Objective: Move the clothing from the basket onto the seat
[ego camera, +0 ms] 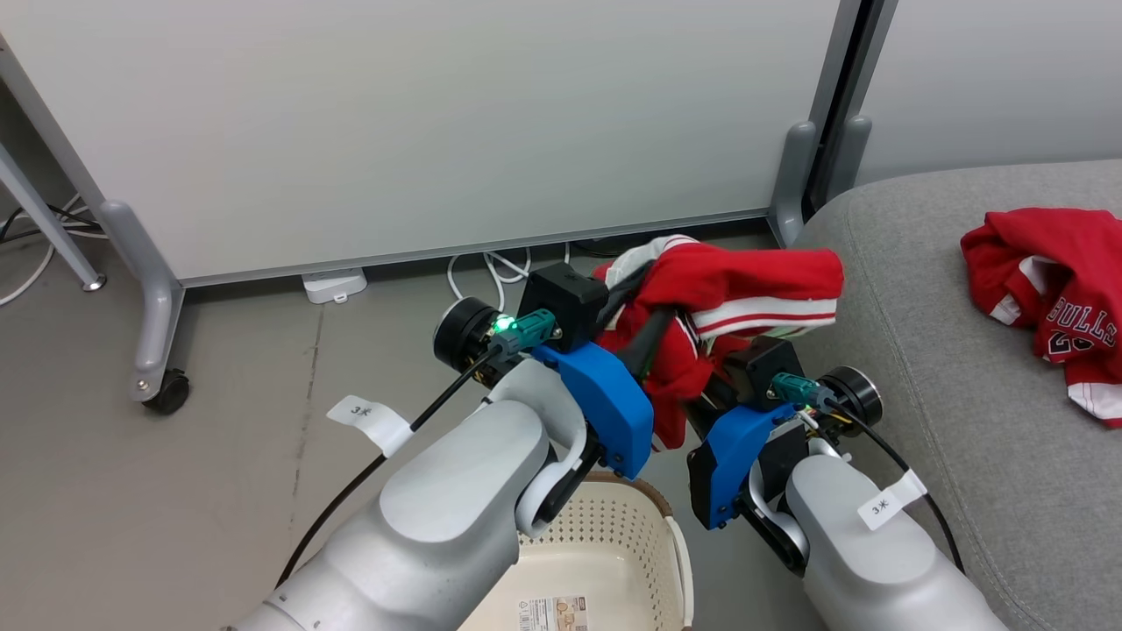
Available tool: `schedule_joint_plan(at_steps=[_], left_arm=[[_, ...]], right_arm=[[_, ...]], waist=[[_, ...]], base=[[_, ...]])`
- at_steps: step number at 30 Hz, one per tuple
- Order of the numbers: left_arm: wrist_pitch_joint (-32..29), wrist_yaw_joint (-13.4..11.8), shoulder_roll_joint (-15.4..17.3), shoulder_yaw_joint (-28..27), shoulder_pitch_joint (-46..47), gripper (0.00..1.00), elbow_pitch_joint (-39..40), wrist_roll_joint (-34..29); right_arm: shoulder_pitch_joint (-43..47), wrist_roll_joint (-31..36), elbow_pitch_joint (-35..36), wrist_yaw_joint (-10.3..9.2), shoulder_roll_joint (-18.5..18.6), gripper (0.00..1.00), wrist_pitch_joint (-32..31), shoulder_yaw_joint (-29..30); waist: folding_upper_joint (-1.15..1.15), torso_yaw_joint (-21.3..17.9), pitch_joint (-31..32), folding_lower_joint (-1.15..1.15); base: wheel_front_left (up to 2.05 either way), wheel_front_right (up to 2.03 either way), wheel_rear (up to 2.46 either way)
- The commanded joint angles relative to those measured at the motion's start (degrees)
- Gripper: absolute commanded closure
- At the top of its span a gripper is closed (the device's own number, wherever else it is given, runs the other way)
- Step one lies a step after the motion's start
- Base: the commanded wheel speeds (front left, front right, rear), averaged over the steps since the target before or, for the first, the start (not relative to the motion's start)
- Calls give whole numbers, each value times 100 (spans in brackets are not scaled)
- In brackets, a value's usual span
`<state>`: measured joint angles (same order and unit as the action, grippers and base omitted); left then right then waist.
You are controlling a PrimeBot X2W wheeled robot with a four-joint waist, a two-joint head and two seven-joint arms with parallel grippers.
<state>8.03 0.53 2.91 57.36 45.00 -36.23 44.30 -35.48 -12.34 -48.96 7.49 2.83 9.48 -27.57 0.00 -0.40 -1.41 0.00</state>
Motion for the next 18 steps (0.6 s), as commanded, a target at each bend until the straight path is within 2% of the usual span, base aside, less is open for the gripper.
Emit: schedule_joint_plan(at_steps=[1,11,18], left_arm=[[38,-4,-1,9,90,0,-18,6],[144,-19,36,49,38,0,-102,2],[408,-49,203,-66,-205,0,-47,72]], right_arm=[[-100,-10,-30,1,11,100,38,-14],[-131,-66,-104,1,11,100,108,-34],[-151,-38,-140,1,11,100,149,5]], waist=[[0,-3,-1,0],[0,-7,10,0],[0,15,-5,0]], base=[[0,0,0],[0,0,0],[0,0,0]])
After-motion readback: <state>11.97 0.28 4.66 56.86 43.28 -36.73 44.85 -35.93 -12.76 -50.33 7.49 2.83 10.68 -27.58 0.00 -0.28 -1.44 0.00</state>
